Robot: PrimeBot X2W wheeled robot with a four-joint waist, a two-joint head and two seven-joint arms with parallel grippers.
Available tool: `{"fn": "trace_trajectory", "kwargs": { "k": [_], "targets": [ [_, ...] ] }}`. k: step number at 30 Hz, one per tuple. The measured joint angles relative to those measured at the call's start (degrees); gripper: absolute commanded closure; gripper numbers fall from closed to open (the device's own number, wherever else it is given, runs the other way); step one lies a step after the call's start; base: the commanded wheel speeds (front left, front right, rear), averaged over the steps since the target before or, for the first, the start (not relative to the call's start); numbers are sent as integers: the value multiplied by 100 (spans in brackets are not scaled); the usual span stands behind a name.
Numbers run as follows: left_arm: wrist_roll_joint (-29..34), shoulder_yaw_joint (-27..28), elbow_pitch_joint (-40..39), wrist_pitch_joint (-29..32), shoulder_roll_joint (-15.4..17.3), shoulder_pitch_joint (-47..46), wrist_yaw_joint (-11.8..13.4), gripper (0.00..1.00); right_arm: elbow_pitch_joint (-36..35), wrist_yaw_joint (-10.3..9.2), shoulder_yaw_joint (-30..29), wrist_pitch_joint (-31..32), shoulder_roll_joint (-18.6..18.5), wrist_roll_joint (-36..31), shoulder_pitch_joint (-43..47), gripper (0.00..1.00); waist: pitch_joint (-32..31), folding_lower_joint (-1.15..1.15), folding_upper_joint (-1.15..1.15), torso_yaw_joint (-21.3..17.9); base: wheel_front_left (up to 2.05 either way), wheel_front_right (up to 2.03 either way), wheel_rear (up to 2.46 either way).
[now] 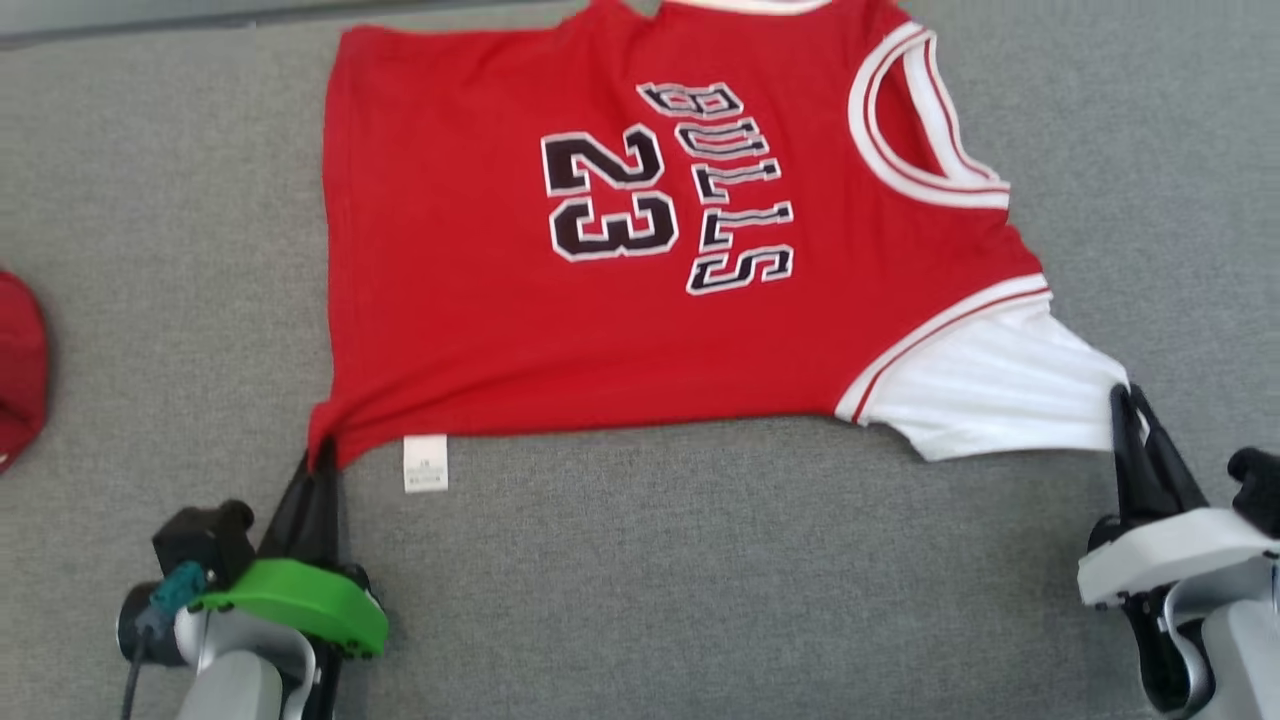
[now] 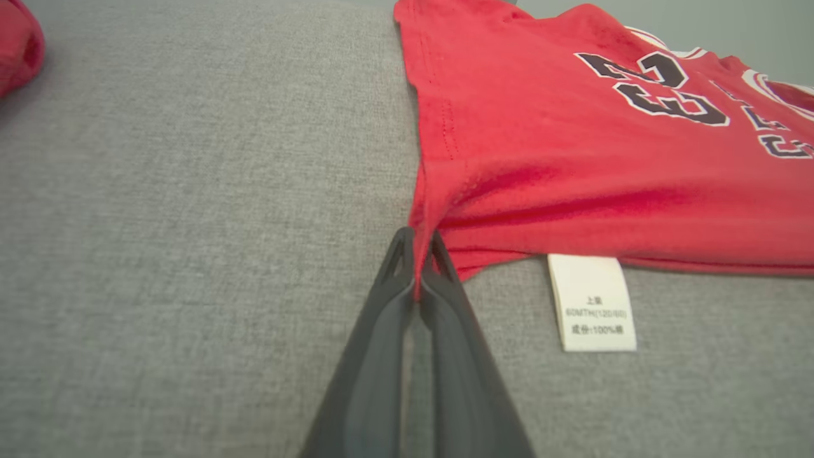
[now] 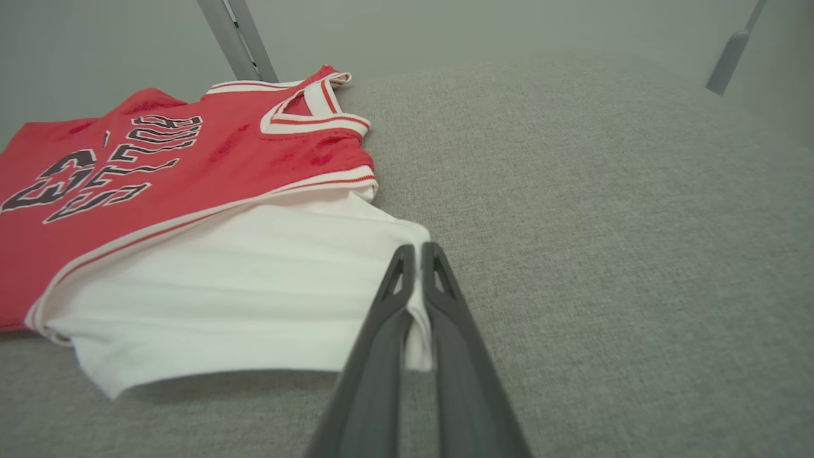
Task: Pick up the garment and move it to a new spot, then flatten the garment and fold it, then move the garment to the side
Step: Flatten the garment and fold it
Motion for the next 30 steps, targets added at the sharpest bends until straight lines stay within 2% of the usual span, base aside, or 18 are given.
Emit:
{"fn": "trace_trajectory", "kwargs": {
  "k": [3, 10, 15, 21, 30],
  "targets": [
    [146, -35, 90, 0, -43, 399, 0, 100, 97, -1, 44, -1, 34, 27, 356, 100, -344, 0, 0, -15, 0, 0, 0],
    [265, 493, -12, 2, -269, 1430, -19, 100, 339, 1, 252, -1, -24, 225, 1333, 100, -1231, 0, 0, -33, 0, 0, 0],
    [288, 634, -111, 2, -361, 2059, -20, 100, 339, 3, 342, 0, -101, 398, 1770, 100, -1744, -1, 0, -30, 0, 0, 0],
    [241, 433, -153, 2, -397, 2436, -18, 100, 323, 1, 343, 0, -145, 488, 2020, 100, -2036, -1, 0, -3, 0, 0, 0],
    [67, -111, -301, 2, -170, 2504, -11, 100, -43, -2, 225, 0, -200, 509, 2092, 100, -2063, 0, 0, 122, 0, 0, 0]
  ]
}}
